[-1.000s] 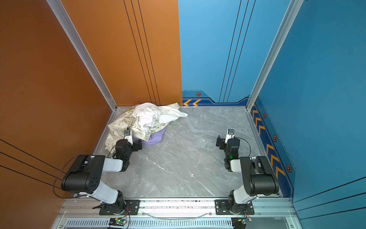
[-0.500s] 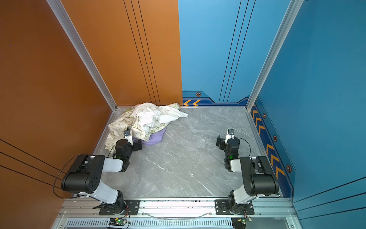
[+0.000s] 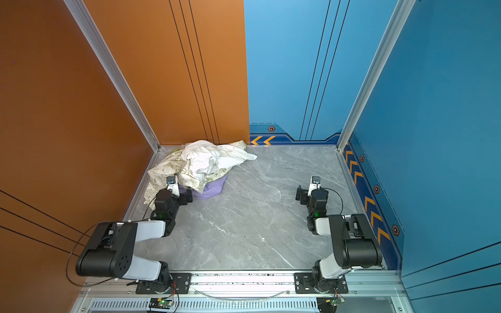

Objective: Pick out a specific cloth from the pile
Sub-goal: 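Reach the right gripper across toward the purple cloth under the pile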

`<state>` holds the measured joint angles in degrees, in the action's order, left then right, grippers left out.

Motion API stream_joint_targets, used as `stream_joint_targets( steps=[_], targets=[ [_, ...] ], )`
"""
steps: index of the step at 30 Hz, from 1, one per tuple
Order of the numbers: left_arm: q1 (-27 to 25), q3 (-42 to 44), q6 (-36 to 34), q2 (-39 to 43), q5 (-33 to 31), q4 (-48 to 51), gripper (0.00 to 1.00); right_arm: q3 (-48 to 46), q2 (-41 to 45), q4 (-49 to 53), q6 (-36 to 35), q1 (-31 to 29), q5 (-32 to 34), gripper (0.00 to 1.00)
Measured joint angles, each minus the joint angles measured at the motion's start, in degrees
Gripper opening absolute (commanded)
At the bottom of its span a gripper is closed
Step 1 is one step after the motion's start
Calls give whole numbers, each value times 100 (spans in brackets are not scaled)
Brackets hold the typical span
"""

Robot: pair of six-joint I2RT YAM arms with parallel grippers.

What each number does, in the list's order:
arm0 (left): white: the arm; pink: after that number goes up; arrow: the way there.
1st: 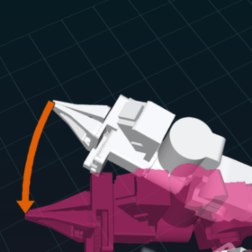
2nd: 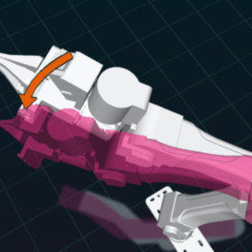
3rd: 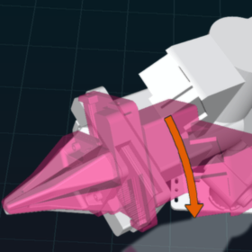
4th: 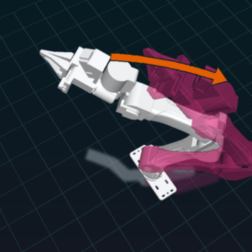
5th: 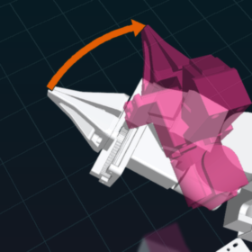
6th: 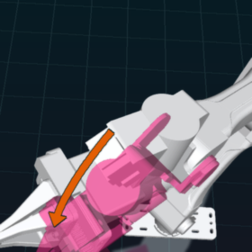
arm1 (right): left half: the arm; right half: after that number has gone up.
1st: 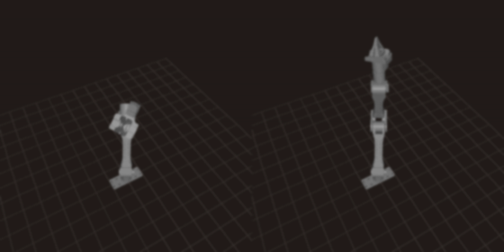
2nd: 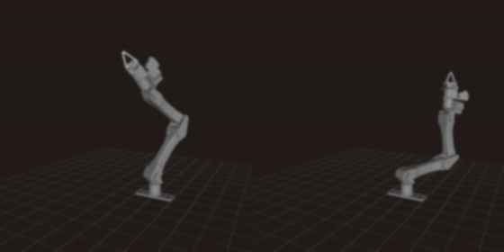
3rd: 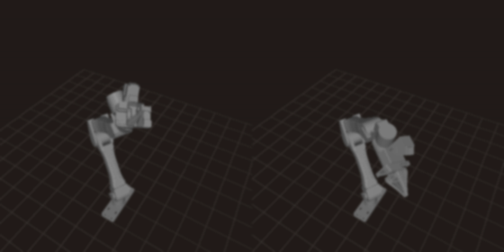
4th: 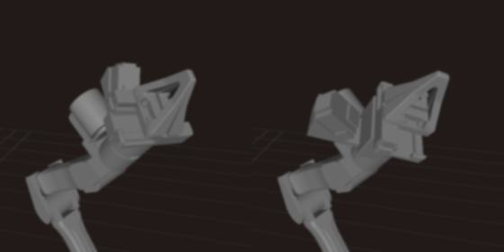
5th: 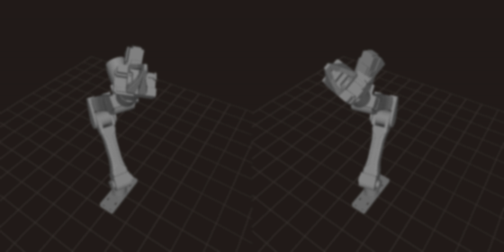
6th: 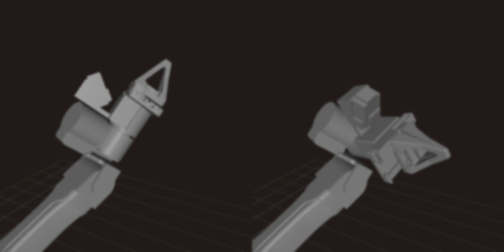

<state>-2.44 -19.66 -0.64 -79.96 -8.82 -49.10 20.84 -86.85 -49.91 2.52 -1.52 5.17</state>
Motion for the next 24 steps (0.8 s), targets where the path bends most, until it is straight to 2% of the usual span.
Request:
stream_joint_targets(
  steps=[7,12,18,24],
  targets=[
    [-249,48,-205,2380,-166,1099,98,326,1637,1482,149,-199,-72,100],
    [-334,48,-452,3565,-168,1904,98,542,2437,2223,337,-706,-393,100],
    [-640,48,-632,3866,-170,2455,98,1093,2450,2986,581,-1912,-664,100],
    [-826,48,-859,3816,-173,2677,98,1886,1469,3154,1176,-3008,-603,97]
  ],
)
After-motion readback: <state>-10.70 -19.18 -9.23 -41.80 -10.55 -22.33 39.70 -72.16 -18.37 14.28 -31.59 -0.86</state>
